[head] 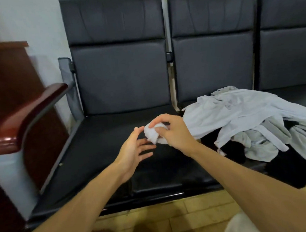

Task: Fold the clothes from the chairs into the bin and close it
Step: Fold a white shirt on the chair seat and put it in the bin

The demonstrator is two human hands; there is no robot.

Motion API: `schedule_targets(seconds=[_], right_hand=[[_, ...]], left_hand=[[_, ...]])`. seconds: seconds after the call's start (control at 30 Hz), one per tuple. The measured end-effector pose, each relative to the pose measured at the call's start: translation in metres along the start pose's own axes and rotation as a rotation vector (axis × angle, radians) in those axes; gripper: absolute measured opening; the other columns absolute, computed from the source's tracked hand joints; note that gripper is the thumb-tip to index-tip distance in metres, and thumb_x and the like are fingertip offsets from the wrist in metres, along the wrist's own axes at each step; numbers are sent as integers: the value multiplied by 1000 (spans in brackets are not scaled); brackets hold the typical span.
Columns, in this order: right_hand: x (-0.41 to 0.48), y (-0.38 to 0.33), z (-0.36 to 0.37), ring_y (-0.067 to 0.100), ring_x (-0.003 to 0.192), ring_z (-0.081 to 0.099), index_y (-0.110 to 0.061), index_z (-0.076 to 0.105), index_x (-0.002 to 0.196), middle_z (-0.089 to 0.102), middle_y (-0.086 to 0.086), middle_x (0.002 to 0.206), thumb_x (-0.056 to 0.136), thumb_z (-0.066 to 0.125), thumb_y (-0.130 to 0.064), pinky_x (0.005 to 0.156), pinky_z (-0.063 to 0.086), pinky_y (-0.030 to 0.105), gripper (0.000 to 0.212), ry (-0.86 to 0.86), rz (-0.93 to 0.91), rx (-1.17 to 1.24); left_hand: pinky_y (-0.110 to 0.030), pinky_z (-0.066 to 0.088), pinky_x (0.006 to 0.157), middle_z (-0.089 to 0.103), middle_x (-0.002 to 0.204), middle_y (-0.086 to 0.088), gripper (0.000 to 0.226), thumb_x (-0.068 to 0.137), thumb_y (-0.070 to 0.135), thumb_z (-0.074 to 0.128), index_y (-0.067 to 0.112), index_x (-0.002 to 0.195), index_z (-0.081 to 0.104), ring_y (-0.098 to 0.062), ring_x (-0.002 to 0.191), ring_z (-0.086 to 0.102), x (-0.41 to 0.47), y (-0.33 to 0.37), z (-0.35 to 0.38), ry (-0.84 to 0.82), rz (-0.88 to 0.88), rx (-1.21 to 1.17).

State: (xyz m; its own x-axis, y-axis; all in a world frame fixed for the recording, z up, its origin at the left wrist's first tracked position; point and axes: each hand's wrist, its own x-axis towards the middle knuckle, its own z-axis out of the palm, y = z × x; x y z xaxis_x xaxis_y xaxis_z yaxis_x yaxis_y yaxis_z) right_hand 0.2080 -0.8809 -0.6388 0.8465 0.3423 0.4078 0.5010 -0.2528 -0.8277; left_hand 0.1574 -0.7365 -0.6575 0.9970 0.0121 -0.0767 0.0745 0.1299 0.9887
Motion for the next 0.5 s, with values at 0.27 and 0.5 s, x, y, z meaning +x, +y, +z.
schedule_targets(seconds=[0.27, 0.5], right_hand=[[13, -18, 42, 19, 104, 66, -21, 73, 92, 70, 2, 104, 90, 60, 0, 84, 55, 31, 25, -111, 136, 512], [28, 17, 43, 25, 108, 60, -3, 61, 122, 64, 13, 118, 92, 50, -5, 85, 49, 32, 31, -44, 373, 779]], left_hand=[[-41, 50, 97, 71, 112, -8, 36, 101, 23, 36, 13, 118, 66, -27, 108, 65, -12, 3, -50, 88, 64, 70], [-25, 50, 79, 66, 108, 1, 34, 88, 6, 60, 23, 117, 55, -17, 100, 63, 0, -14, -66, 43, -100, 549]])
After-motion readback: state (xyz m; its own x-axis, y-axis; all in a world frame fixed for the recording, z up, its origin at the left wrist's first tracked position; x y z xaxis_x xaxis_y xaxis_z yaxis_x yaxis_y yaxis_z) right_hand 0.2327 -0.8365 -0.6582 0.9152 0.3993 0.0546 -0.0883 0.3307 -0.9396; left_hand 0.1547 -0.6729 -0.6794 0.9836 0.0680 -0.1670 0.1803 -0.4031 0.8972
